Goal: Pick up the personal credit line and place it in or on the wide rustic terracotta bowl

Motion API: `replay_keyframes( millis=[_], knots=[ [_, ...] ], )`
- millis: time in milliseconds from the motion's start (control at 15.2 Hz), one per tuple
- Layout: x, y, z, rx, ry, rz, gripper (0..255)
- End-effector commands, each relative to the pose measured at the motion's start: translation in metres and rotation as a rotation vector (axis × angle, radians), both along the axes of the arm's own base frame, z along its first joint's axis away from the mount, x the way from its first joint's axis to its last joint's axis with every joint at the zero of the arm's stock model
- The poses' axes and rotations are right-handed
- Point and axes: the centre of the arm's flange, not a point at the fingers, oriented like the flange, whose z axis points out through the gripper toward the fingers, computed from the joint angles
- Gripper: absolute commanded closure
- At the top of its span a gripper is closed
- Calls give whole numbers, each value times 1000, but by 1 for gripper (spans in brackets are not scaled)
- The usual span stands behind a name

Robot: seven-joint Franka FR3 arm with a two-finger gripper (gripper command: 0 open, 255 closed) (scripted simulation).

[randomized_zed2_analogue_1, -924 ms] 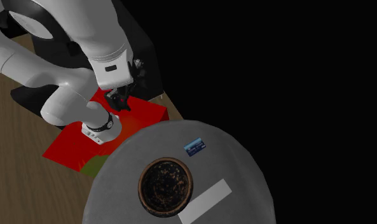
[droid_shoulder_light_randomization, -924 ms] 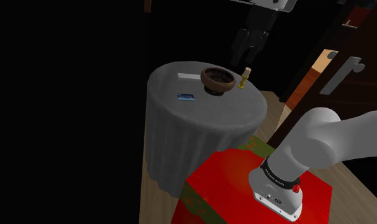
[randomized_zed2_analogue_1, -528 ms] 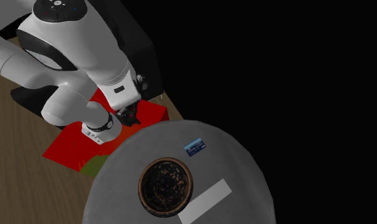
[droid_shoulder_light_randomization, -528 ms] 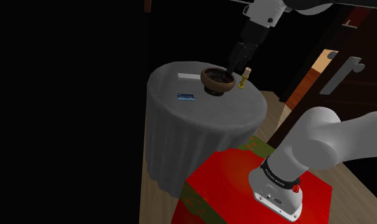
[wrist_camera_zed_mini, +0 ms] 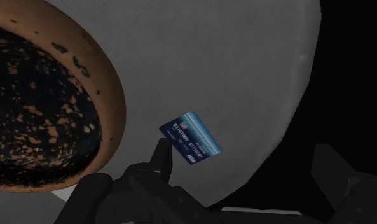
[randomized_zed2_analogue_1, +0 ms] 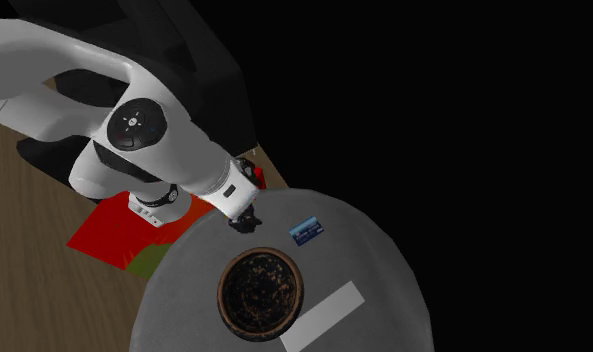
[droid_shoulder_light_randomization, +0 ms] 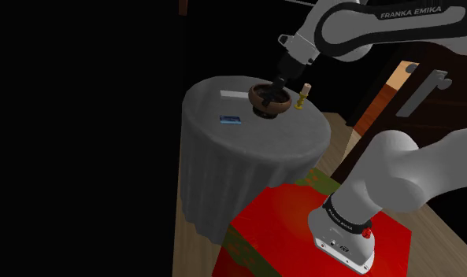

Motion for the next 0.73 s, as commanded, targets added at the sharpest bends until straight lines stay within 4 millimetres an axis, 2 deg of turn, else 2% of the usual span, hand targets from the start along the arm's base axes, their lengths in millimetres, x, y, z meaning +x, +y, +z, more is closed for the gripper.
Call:
replay_keyframes(
  millis=[0,330,660],
  knots=[
    [14,-10,-22,11,-57,87,0],
    [57,-14,-71,49,-181,294,0],
    [104,-8,-113,86,-303,500,0]
  ],
)
